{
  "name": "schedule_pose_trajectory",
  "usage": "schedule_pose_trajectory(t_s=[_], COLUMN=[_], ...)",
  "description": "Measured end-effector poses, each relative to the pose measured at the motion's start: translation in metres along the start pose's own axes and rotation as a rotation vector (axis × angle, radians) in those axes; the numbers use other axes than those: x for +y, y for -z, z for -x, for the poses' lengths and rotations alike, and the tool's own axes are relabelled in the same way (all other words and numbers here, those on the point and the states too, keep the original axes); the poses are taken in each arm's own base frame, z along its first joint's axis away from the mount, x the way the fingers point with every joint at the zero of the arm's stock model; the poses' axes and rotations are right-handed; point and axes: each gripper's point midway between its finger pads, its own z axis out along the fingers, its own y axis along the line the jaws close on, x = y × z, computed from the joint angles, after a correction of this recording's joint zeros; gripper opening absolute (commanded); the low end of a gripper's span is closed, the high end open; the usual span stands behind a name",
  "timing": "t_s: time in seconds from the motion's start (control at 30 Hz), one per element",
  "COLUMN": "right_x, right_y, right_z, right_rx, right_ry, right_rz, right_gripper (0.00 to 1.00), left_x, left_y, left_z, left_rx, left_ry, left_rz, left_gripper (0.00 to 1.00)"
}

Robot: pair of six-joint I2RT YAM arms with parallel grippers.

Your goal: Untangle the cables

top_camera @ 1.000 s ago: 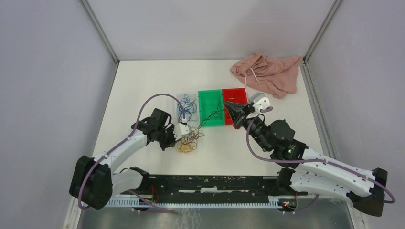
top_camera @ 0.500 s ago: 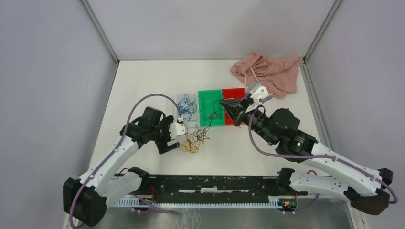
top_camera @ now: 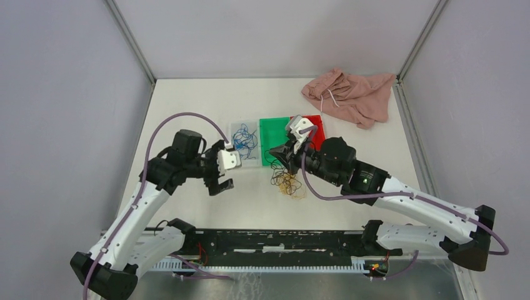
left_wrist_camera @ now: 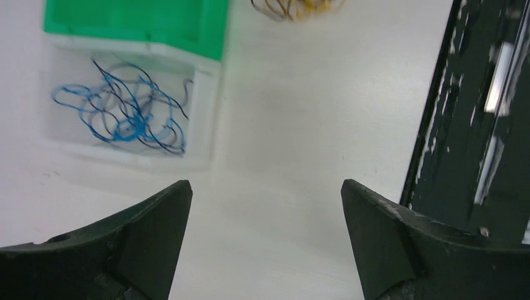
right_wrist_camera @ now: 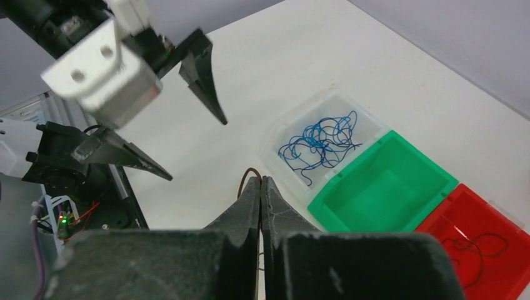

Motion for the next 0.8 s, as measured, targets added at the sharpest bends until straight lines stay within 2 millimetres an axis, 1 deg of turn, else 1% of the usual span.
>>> schedule_pose_trajectory(t_s=[0.07,0.13,0.17,0.2,0.3,0.4,0.47,0.57,0.67,0.73,0.8], right_x=[0.004,0.009,0.011,0.013,0.019,0.023,0.025,0.029,0.033,0.034,0.035], right_y=[-0.002,-0.006,-0.008,-0.01,-0.018,-0.023,-0.025,-0.026,-0.027,-0.029,-0.03], right_z=[-0.002,-0.004,-0.006,-0.008,-0.017,-0.023,-0.023,-0.023,-0.021,-0.022,-0.024], right_rx=[0.007,0.011,0.015,0.02,0.048,0.069,0.07,0.071,0.074,0.078,0.09], right_ry=[-0.015,-0.032,-0.043,-0.053,-0.084,-0.108,-0.121,-0.141,-0.155,-0.16,-0.16], right_rz=[0.02,0.041,0.05,0.057,0.079,0.093,0.098,0.113,0.135,0.137,0.138], right_gripper=[0.0,0.0,0.0,0.0,0.0,0.0,0.0,0.0,0.0,0.0,0.0], left_x=[0.01,0.025,0.03,0.037,0.05,0.052,0.05,0.044,0.041,0.039,0.037], left_y=[0.003,0.01,0.013,0.017,0.021,0.018,0.015,0.014,0.013,0.012,0.01], left_z=[0.025,0.061,0.073,0.09,0.119,0.133,0.138,0.141,0.143,0.142,0.14], left_rx=[-0.095,-0.224,-0.27,-0.334,-0.45,-0.506,-0.525,-0.539,-0.545,-0.543,-0.533], left_ry=[0.031,0.068,0.082,0.097,0.126,0.156,0.174,0.18,0.175,0.177,0.187], left_rz=[0.034,0.078,0.091,0.11,0.122,0.087,0.051,0.01,-0.009,-0.02,-0.035], left_gripper=[0.89,0.85,0.83,0.82,0.79,0.78,0.78,0.77,0.72,0.69,0.69])
